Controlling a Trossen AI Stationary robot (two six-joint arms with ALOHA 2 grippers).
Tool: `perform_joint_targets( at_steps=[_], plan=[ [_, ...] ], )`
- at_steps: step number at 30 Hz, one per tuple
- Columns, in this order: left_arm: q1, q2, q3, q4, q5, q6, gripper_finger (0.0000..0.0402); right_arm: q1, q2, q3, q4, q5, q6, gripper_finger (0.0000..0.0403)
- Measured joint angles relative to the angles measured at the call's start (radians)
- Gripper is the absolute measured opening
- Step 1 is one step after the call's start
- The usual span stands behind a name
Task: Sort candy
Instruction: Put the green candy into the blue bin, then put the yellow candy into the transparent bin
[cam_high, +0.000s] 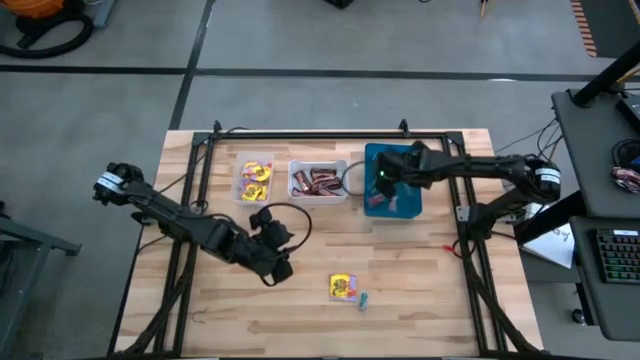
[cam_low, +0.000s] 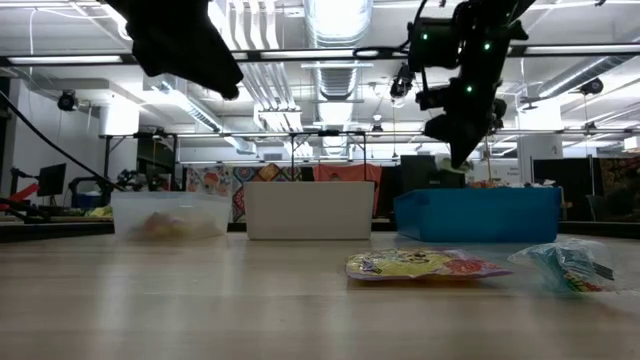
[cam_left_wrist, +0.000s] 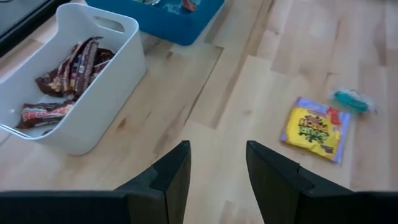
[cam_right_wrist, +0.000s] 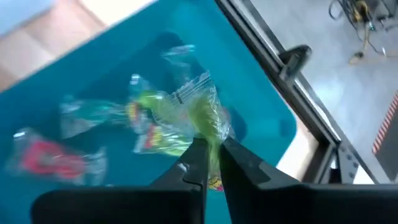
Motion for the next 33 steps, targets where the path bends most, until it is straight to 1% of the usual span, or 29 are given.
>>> perform_joint_targets(
  at_steps=[3, 6, 13, 15, 18, 23, 28, 33],
  plan=[
    [-0.012, 0.000, 0.000, 0.008, -0.002, -0.020, 0.0139, -0.059, 0.000, 0.000, 0.001, -0.024, -0.013, 0.0053],
    [-0.024, 0.000, 0.000, 0.021, -0.006, -0.022, 0.0139, -0.094, 0.000, 0.000, 0.005, -0.026, -0.017, 0.0083],
    [-0.036, 0.001, 0.000, 0.042, -0.006, -0.022, 0.0139, -0.104, 0.000, 0.000, 0.020, -0.030, -0.015, 0.0140],
    [-0.036, 0.001, 0.000, 0.045, -0.006, -0.022, 0.0139, -0.101, 0.000, 0.000, 0.020, -0.067, -0.008, 0.0151],
    [-0.036, 0.001, 0.000, 0.059, -0.007, -0.022, 0.0139, -0.096, -0.004, 0.000, 0.023, -0.162, 0.000, 0.0162],
    [-0.036, 0.001, 0.000, 0.070, -0.007, -0.022, 0.0139, -0.048, -0.033, 0.000, 0.028, -0.284, 0.035, 0.0161],
    [-0.039, 0.020, 0.000, 0.104, -0.010, -0.010, 0.0139, 0.055, -0.086, 0.000, 0.033, -0.364, 0.070, 0.0153],
    [-0.043, 0.096, 0.000, 0.213, -0.009, 0.065, 0.0139, 0.201, -0.136, 0.000, 0.068, -0.385, 0.125, 0.0155]
  ],
)
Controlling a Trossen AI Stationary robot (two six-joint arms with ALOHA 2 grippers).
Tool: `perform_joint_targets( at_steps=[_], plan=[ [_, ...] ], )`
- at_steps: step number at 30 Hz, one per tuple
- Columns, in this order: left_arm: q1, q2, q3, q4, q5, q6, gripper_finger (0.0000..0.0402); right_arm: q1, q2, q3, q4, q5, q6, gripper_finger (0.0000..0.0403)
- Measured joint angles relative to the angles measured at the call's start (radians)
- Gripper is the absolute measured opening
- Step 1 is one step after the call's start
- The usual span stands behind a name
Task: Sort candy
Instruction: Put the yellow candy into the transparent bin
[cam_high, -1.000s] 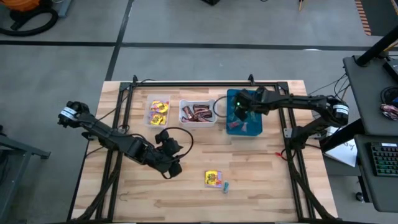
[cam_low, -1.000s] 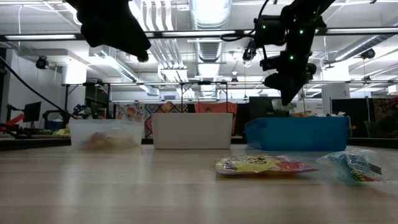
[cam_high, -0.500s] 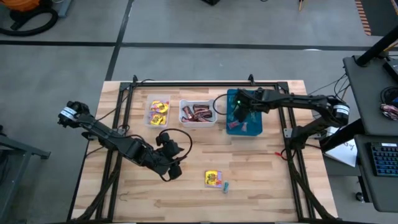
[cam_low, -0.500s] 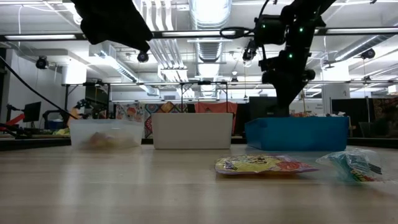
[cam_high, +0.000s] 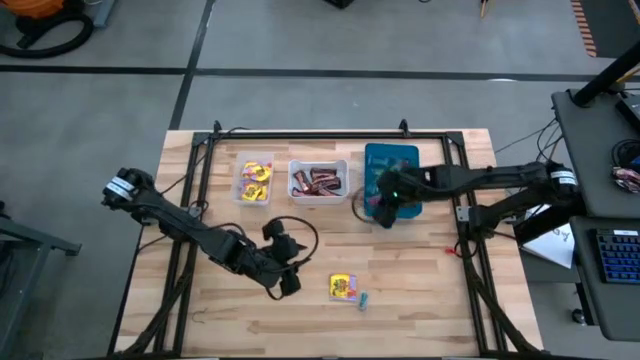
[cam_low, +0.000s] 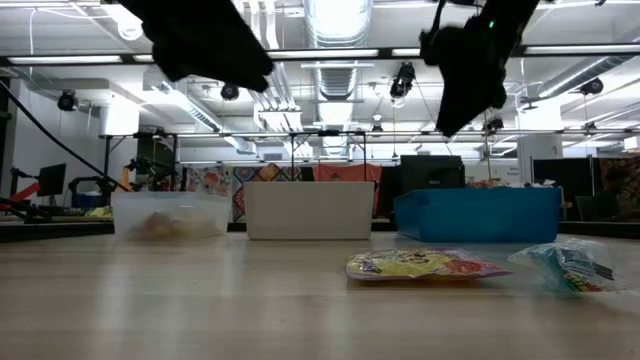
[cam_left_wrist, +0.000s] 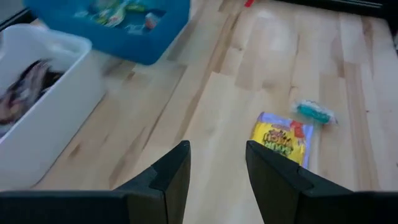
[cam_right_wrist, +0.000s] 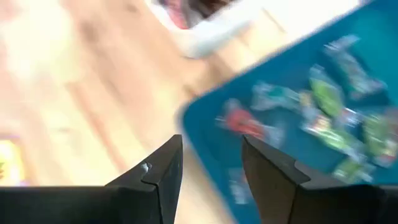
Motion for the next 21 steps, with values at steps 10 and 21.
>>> perform_joint_targets(
  at_steps=[10, 21],
  plan=[
    [-0.021, 0.188, 0.000, 0.298, 0.002, 0.214, 0.0139, 0.266, -0.018, 0.000, 0.092, 0.024, 0.064, 0.0155],
    [-0.033, 0.370, 0.000, 0.617, 0.026, 0.436, 0.0139, 0.436, -0.012, -0.001, 0.113, 0.125, 0.132, 0.0156]
  ],
)
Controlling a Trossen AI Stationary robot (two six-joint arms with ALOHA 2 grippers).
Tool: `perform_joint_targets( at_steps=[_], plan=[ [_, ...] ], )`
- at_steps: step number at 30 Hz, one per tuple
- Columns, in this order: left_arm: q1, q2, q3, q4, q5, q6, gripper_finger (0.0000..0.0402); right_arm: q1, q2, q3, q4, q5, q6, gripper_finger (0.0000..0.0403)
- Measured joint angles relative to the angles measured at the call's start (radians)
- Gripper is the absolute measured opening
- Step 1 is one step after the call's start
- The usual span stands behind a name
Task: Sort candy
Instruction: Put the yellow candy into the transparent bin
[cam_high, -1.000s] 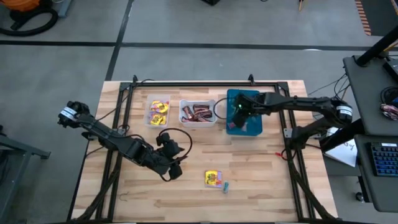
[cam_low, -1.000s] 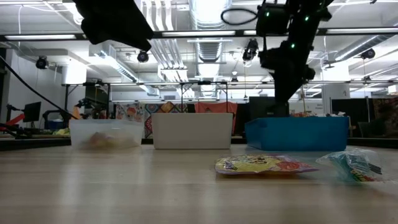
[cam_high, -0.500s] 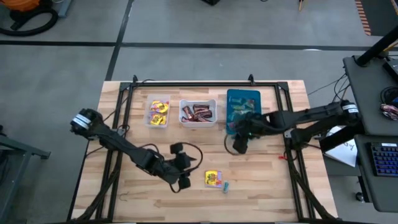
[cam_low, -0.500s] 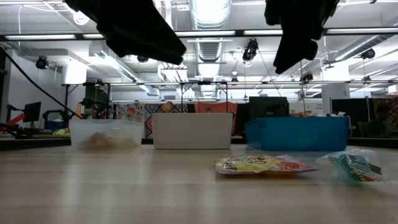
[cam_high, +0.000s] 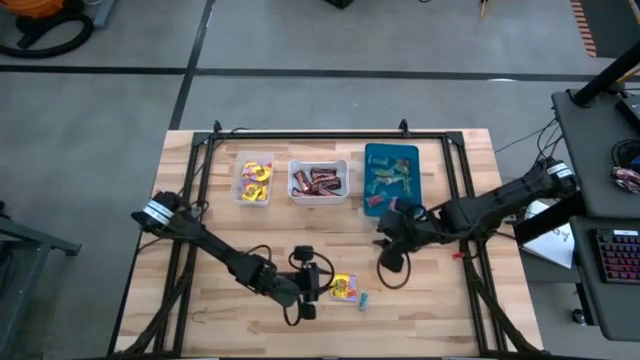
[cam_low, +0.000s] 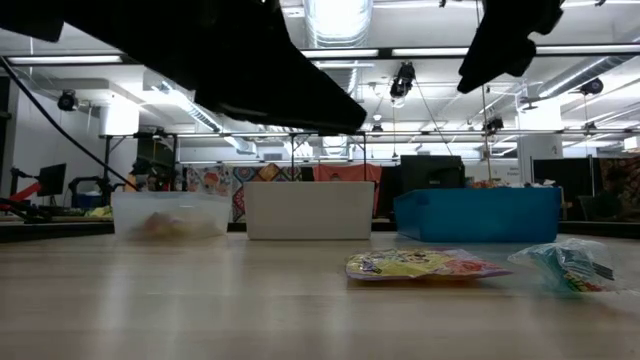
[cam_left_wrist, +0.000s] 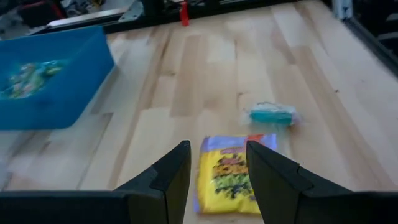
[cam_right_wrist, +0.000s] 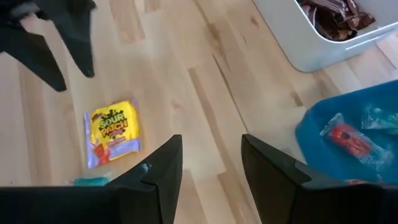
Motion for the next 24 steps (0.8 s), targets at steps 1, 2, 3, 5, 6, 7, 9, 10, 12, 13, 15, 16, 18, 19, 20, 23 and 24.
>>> perform_joint_targets(
  at_steps=[1, 2, 3, 5, 6, 7, 9, 10, 12, 13, 15, 16, 18, 19, 20, 23, 24],
  plan=[
    [0.000, 0.009, 0.000, 0.022, 0.011, 0.003, 0.0139, 0.014, 0.000, 0.000, 0.000, 0.013, 0.011, 0.0157],
    [0.000, 0.017, 0.000, 0.040, 0.019, 0.005, 0.0139, 0.029, 0.000, 0.000, 0.003, 0.027, 0.020, 0.0157],
    [0.000, 0.023, 0.000, 0.055, 0.028, 0.005, 0.0139, 0.042, 0.000, -0.001, 0.002, 0.039, 0.033, 0.0157],
    [0.000, 0.031, 0.000, 0.089, 0.035, 0.001, 0.0139, 0.069, 0.000, -0.001, 0.003, 0.065, 0.047, 0.0156],
    [0.000, 0.035, 0.000, 0.102, 0.035, -0.002, 0.0139, 0.081, 0.000, -0.001, 0.004, 0.078, 0.053, 0.0155],
    [0.000, 0.037, 0.000, 0.112, 0.035, -0.003, 0.0139, 0.094, 0.000, -0.002, 0.007, 0.090, 0.061, 0.0154],
    [0.000, 0.039, 0.000, 0.118, 0.036, -0.005, 0.0139, 0.118, 0.000, -0.002, 0.018, 0.118, 0.070, 0.0153],
    [0.000, 0.039, 0.000, 0.118, 0.036, -0.008, 0.0139, 0.129, 0.000, -0.002, 0.021, 0.131, 0.078, 0.0153],
    [0.000, 0.039, 0.000, 0.120, 0.036, -0.015, 0.0139, 0.150, 0.000, -0.002, 0.027, 0.158, 0.095, 0.0155],
    [0.000, 0.039, 0.000, 0.120, 0.036, -0.017, 0.0139, 0.160, 0.000, -0.003, 0.030, 0.170, 0.100, 0.0156],
    [0.000, 0.039, 0.000, 0.125, 0.036, -0.018, 0.0141, 0.180, 0.000, -0.004, 0.033, 0.193, 0.112, 0.0157],
    [0.000, 0.039, 0.000, 0.133, 0.036, -0.020, 0.0145, 0.188, 0.000, -0.005, 0.041, 0.202, 0.112, 0.0157],
    [0.000, 0.039, 0.000, 0.145, 0.036, -0.020, 0.0157, 0.205, 0.000, -0.006, 0.060, 0.217, 0.113, 0.0157],
    [0.000, 0.039, 0.000, 0.151, 0.036, -0.025, 0.0166, 0.211, 0.000, -0.006, 0.067, 0.218, 0.113, 0.0156],
    [0.000, 0.039, 0.000, 0.156, 0.036, -0.036, 0.0176, 0.218, 0.000, -0.006, 0.076, 0.218, 0.113, 0.0155],
    [0.001, 0.039, 0.000, 0.162, 0.025, -0.100, 0.0204, 0.235, 0.000, -0.007, 0.087, 0.218, 0.113, 0.0156],
    [0.002, 0.039, 0.000, 0.162, 0.027, -0.107, 0.0212, 0.240, 0.000, -0.008, 0.093, 0.219, 0.113, 0.0157]
  ],
)
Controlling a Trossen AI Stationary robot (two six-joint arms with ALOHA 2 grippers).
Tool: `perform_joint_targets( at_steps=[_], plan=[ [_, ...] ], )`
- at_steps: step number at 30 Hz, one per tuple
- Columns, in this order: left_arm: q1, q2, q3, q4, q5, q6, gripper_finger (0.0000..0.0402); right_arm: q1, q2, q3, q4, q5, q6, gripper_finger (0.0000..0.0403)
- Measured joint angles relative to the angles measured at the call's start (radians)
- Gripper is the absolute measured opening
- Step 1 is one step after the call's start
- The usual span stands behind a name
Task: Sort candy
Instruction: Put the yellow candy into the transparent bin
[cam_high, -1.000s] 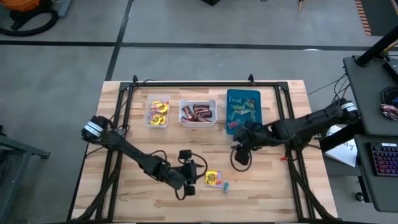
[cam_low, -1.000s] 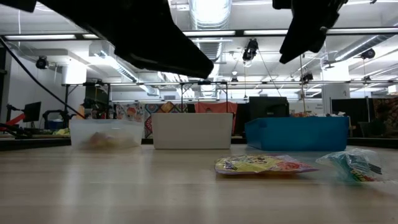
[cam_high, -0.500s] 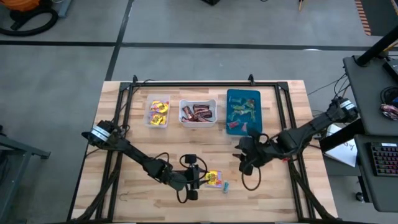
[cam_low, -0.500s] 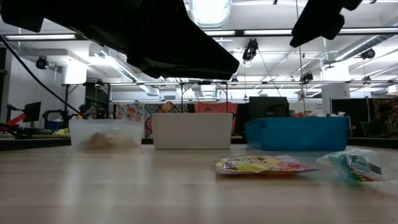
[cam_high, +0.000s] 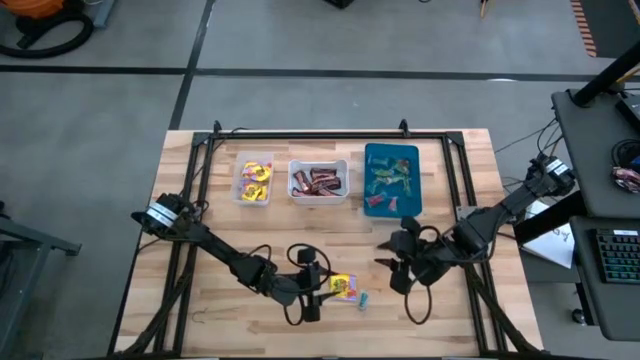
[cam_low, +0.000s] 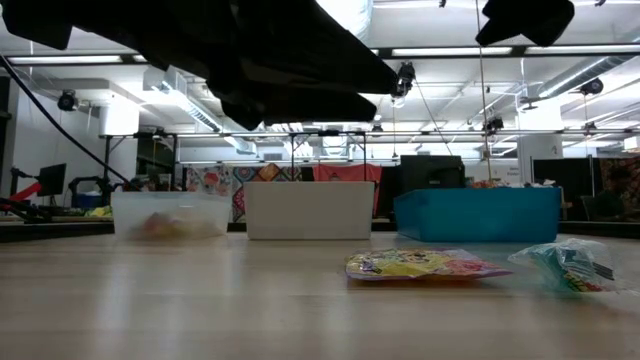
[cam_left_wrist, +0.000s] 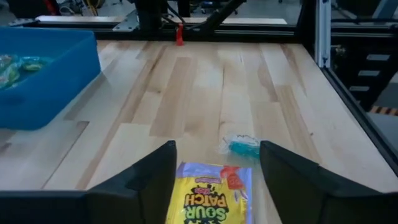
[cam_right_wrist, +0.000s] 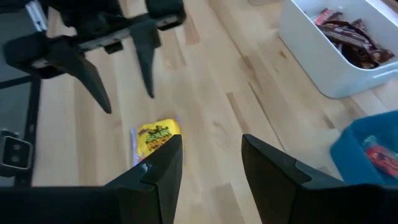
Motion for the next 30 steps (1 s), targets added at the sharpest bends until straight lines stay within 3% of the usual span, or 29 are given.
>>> perform_joint_targets(
  at_steps=[11, 20, 25, 30],
  plan=[
    [0.000, 0.000, 0.000, -0.004, 0.026, -0.014, 0.0251, 0.010, 0.000, -0.009, 0.033, 0.001, -0.001, 0.0154],
    [0.001, 0.009, 0.000, 0.003, 0.026, -0.030, 0.0319, 0.009, 0.000, -0.027, 0.034, 0.027, 0.000, 0.0155],
    [0.015, 0.075, 0.000, 0.018, 0.035, -0.018, 0.0321, 0.009, 0.000, -0.046, 0.034, 0.027, 0.030, 0.0159],
    [0.048, 0.142, 0.000, 0.163, 0.113, 0.034, 0.0313, 0.009, 0.000, -0.066, 0.034, 0.027, 0.051, 0.0159]
  ],
)
